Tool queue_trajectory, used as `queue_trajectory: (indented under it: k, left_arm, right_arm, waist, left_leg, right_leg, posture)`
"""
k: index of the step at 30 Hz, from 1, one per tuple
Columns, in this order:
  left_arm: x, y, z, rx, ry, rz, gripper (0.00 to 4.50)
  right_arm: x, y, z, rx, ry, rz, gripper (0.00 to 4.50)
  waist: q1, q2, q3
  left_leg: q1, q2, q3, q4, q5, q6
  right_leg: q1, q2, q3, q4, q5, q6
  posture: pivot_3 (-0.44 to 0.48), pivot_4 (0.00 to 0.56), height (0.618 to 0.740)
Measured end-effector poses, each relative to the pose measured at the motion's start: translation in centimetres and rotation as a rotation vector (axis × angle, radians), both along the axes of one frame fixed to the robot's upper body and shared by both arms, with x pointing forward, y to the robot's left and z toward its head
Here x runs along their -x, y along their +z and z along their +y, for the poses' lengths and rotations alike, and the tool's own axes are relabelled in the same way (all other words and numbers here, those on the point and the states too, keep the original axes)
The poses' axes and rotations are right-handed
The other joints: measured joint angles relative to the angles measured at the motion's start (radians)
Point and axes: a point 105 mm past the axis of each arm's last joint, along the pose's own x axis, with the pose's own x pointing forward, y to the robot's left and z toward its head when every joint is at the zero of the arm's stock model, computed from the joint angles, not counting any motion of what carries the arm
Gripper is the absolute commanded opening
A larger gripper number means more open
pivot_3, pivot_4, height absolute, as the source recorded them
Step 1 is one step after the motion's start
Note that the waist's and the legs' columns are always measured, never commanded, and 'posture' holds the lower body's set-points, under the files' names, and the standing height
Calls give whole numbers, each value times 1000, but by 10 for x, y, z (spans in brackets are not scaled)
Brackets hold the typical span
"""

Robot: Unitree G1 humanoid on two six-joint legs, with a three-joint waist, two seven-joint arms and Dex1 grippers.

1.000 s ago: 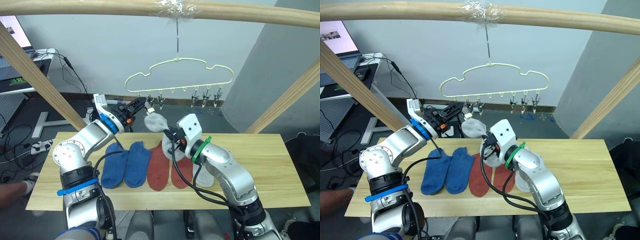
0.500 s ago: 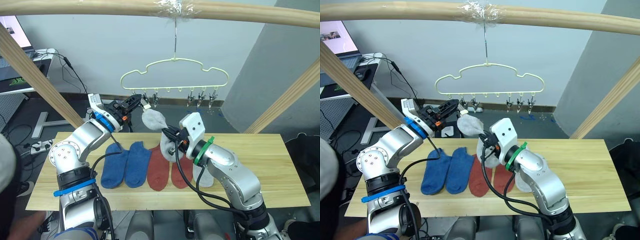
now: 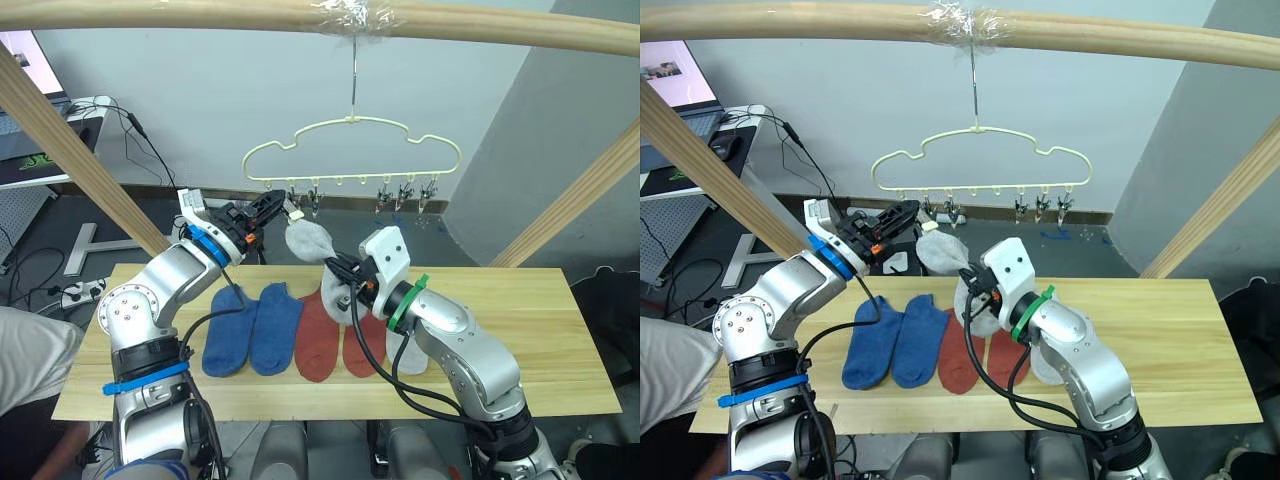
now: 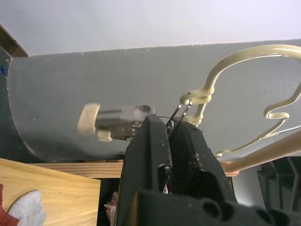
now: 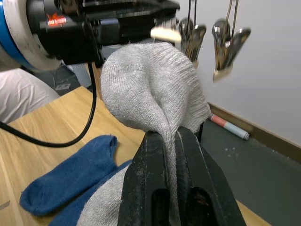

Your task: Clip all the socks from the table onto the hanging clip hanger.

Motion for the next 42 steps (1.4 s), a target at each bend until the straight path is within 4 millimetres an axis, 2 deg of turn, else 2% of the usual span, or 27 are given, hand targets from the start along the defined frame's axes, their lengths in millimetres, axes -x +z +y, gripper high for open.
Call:
queue_trajectory:
  k: [7, 16, 34, 35, 42]
  left_arm:
    - [0, 1, 1, 15, 2, -2, 61]
    - [1, 2, 1, 8, 3, -6, 61]
    - [3, 4, 1, -14, 6, -36, 61]
    - [4, 5, 1, -17, 7, -46, 776]
    - [5, 8, 2, -15, 10, -70, 2863]
  right_arm:
    - [0, 1, 1, -1, 1, -4, 26]
    - [-9, -9, 2, 1, -28, 36, 26]
    - [-17, 2, 7, -20, -35, 0, 26]
    - [-17, 2, 7, -20, -34, 0, 0]
    - [-18, -3, 8, -11, -28, 17, 0]
  waist:
    - [0, 0, 0]
    - [1, 0, 0]
    - [9, 0, 0]
    - [9, 0, 0]
    - [22, 0, 0]
  left_leg:
    - [0, 0, 0, 0, 0, 0]
    - [0, 0, 0, 0, 0, 0]
    - [-1, 0, 0, -1, 0, 0]
    - [-1, 0, 0, -1, 0, 0]
    - [-1, 0, 0, -1, 0, 0]
  right_leg:
    - [0, 0, 0, 0, 0, 0]
    - [0, 0, 0, 0, 0, 0]
    - [0, 0, 0, -1, 0, 0]
    - [0, 0, 0, -2, 0, 0]
    - [-1, 0, 0, -3, 0, 0]
  posture:
    - [258, 236, 740]
    - [268, 234, 740]
    - [268, 241, 740]
    - [268, 241, 740]
    - [283, 246, 740]
